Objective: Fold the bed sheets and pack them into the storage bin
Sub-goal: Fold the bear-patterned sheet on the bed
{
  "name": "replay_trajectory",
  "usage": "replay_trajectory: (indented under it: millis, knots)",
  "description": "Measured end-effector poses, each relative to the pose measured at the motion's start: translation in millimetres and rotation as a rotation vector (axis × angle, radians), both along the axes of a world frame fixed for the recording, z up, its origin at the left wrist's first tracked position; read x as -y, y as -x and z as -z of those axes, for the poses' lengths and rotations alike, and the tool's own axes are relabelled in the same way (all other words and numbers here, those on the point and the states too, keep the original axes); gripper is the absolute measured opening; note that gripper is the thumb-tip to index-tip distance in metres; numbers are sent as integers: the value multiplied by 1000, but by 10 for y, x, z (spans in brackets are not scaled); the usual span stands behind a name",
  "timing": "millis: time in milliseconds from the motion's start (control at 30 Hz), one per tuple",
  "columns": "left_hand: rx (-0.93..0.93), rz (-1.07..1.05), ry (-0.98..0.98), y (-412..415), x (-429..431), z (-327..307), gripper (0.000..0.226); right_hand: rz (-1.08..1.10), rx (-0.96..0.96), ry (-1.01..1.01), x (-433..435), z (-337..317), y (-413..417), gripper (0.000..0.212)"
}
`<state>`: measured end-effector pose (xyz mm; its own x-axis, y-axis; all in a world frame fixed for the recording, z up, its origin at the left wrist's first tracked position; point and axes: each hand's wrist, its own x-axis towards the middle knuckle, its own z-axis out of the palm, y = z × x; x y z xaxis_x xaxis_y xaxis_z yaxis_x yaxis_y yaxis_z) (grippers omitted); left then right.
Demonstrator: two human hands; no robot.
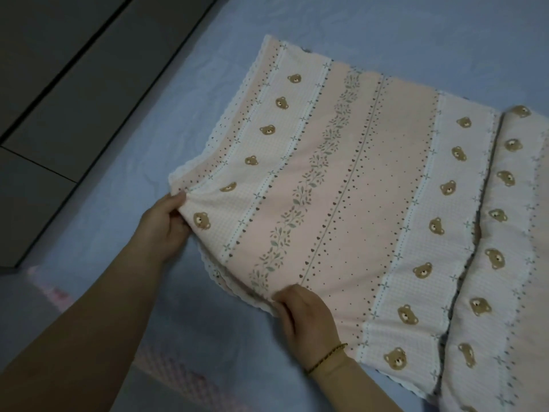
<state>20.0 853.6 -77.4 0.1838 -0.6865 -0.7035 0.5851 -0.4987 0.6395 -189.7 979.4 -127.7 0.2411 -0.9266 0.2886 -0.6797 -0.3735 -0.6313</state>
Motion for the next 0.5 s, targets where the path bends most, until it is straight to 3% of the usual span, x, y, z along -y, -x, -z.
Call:
replay_trajectory:
  millis: [67,133,200,300,333,400,433,500]
  knots:
    - [-159,-2,55,8,30,-11,60,25,7,-48,32,3,23,27]
    - [-59,79,77,-4,77,-36,43,41,-2,-105,48,10,77,23]
    - [241,261,54,-13,99,-97,24,90,11,-158,91,-22,147,26]
    - [741,601,72,-149,115,-155,17,176,-116,-192,245,-118,234,46]
    - [874,758,115,-188,116,-206,25,168,-182,-287,323,-159,256,62]
    - [1175,1204,190,-276,129,-275,68,99,-312,-599,455,-192,325,94]
    - [1315,1425,198,-299,135,-298,84,62,-408,-679,511,-163,360,97]
    - [1550,1705,208,-334,152,-334,75,-6,-525,-749,603,-126,397,77]
